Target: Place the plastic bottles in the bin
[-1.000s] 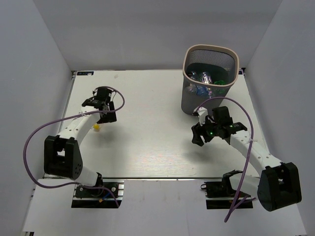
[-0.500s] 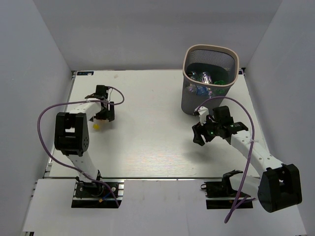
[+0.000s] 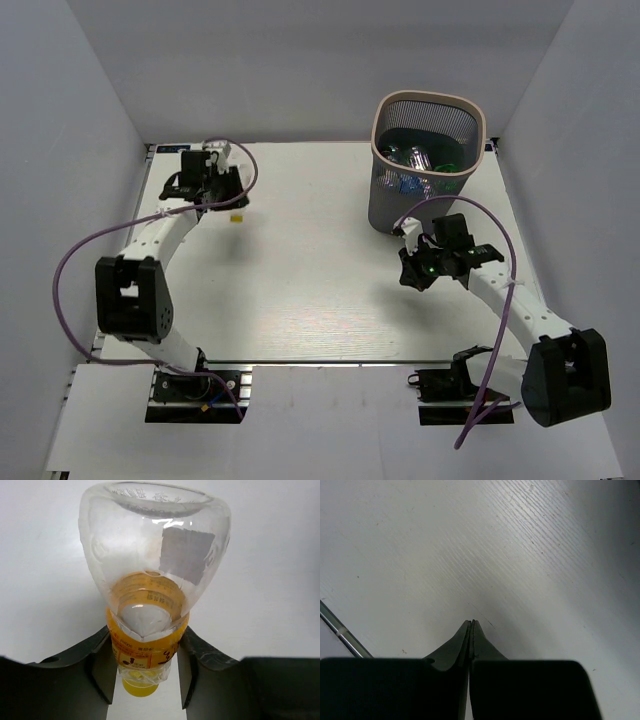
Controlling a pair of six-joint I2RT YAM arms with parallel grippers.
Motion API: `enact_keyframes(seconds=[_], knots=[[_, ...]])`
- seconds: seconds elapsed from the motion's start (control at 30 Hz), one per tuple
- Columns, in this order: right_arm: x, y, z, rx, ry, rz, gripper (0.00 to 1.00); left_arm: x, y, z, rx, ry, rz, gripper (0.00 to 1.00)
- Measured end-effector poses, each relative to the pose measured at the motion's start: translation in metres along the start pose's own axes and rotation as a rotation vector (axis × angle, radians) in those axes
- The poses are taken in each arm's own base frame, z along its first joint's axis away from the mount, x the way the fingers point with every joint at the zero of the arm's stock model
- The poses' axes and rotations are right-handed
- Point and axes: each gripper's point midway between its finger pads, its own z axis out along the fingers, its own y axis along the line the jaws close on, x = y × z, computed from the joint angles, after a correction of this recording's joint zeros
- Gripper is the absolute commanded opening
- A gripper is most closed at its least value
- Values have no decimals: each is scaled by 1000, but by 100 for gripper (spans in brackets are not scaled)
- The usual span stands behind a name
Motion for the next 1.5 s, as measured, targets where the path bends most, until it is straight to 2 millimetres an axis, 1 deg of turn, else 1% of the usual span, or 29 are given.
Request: enact_keyframes(seconds=[0.07,0.13,0.2,0.23,0.3,0.37,0.43,0.47,0.53,0.6,0.63,0.73,0.87,0.97,1.0,1.03,1.07,1.1,1.13,1.17,1.23,1.3,1.37,1.5], knots=[[2,-1,2,-3,11,7,0,-38,-41,-24,162,-139,-17,0],[6,-4,5,-5,29,23,0,-79,-90,-56,355,-274,-12,0],[10,-6,8,-3,47,39,0,-117,-143,-94,566,-389,16,0],[12,-8,9,0,56,48,0,-134,-170,-114,679,-436,36,0],[15,-11,11,6,71,63,0,-162,-219,-152,877,-507,87,0],[16,-15,12,17,80,74,0,-184,-259,-182,1035,-557,133,0],[17,-17,12,27,85,82,0,-200,-292,-207,1161,-596,177,0],[17,-19,11,30,84,86,0,-205,-308,-215,1215,-601,196,0],[17,-20,11,35,82,93,0,-212,-334,-226,1311,-609,219,0],[17,-21,10,39,81,100,0,-212,-356,-226,1381,-598,227,0],[17,-22,10,40,81,102,0,-208,-366,-222,1408,-575,223,0],[17,-24,9,45,79,108,0,-197,-392,-202,1460,-514,207,0],[17,-26,7,54,72,113,0,-175,-419,-166,1487,-411,162,1],[15,-27,5,60,65,114,0,-162,-434,-144,1488,-357,132,25],[15,-28,5,62,62,114,0,-157,-438,-139,1484,-340,119,38],[15,-28,4,64,60,114,7,-154,-442,-135,1477,-326,107,77],[14,-28,4,65,57,116,27,-152,-445,-132,1472,-326,105,93],[14,-29,3,67,55,119,35,-151,-448,-131,1466,-326,97,99],[13,-29,2,68,51,112,44,-151,-450,-131,1459,-322,89,99],[13,-29,2,71,48,119,46,-151,-452,-131,1455,-325,84,99],[11,-29,0,73,41,113,46,-155,-454,-132,1438,-340,73,99],[10,-29,-2,75,31,108,54,-165,-454,-134,1407,-378,69,99],[8,-29,-3,76,22,102,55,-174,-451,-134,1361,-411,62,99],[5,-28,-6,73,8,94,55,-193,-434,-137,1226,-473,70,99]])
